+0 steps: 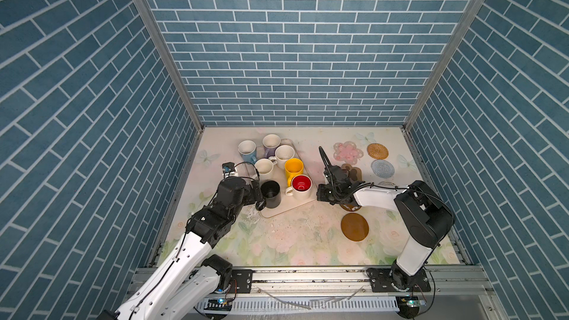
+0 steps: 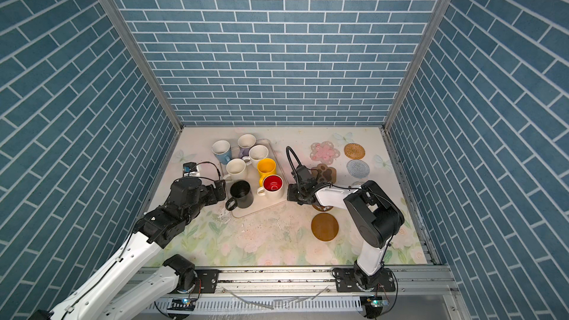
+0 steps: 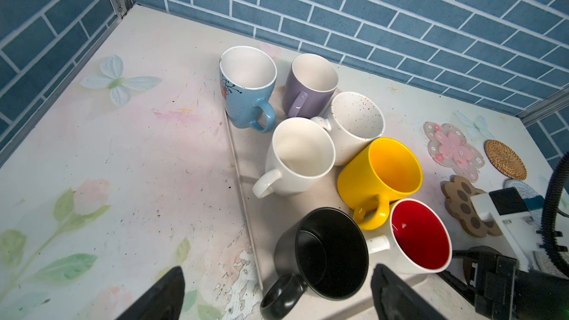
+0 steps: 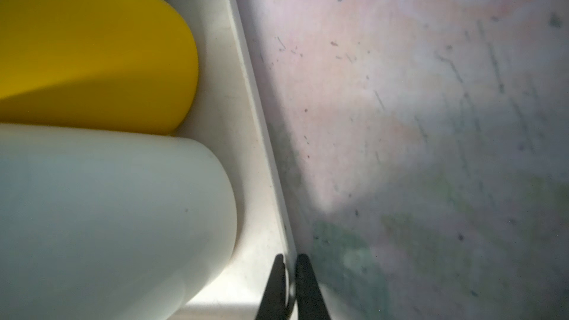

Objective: Place cups on coasters
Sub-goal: Move the tray to the center of the table.

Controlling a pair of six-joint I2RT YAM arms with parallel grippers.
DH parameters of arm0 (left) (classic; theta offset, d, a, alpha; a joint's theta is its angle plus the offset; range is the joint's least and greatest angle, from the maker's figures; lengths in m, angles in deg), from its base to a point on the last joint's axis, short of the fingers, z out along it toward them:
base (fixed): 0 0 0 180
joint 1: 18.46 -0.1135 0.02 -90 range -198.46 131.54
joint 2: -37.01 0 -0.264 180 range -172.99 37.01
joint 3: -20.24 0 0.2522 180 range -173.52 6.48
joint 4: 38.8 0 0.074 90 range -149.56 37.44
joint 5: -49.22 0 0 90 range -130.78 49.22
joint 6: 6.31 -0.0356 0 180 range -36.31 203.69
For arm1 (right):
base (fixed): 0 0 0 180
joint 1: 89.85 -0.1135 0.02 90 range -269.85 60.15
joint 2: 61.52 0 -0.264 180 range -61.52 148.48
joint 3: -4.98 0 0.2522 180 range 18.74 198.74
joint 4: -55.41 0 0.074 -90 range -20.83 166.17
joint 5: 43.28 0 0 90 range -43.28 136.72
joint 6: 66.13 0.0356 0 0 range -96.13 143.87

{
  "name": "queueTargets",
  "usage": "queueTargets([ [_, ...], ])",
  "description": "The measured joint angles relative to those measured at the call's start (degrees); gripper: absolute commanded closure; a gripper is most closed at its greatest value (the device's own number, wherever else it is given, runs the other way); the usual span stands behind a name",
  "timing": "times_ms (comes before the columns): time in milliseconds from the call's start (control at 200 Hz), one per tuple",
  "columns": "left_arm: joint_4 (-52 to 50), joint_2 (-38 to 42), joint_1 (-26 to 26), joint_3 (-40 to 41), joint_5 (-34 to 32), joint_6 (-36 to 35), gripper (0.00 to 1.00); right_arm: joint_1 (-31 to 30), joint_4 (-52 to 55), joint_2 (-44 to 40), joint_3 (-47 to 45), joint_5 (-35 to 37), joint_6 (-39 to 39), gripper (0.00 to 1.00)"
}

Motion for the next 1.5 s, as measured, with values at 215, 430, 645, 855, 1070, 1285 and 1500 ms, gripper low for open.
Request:
queueTargets([
  [215, 0.5, -2.0, 0.0, 1.1, 1.0, 0.2, 0.04, -0.5, 0.1, -4.0, -4.3, 0.2, 0.3, 1.0],
  [430, 1.6, -3.5, 0.0, 1.1, 1.6, 0.4, 0.04, -0.8, 0.9, -7.9, -8.0, 0.4, 0.4, 1.0],
  [645, 2.0, -4.9, 0.0, 1.3, 1.7, 0.4, 0.04, -0.8, 3.0, -8.9, -8.3, 0.7, 0.3, 1.0],
  [855, 1.0, -6.7, 0.0, 0.2, 2.3, -0.8, 0.06, -0.8, 6.7, -8.9, -6.0, 0.7, -0.5, 1.0],
  [1070, -1.3, -11.6, -0.1, -6.9, 2.8, -1.8, 0.07, -1.0, 11.7, -11.1, -3.5, 1.3, -2.2, 0.84],
  [1285, -3.8, -16.6, -0.1, -13.2, 1.9, -1.9, 0.07, -1.3, 15.7, -18.1, -0.1, 3.2, -8.3, 0.65],
  [1500, -4.9, -20.2, -0.1, -15.1, 1.1, -1.6, 0.07, -1.3, 17.0, -20.7, 1.0, 4.9, -10.7, 0.6],
])
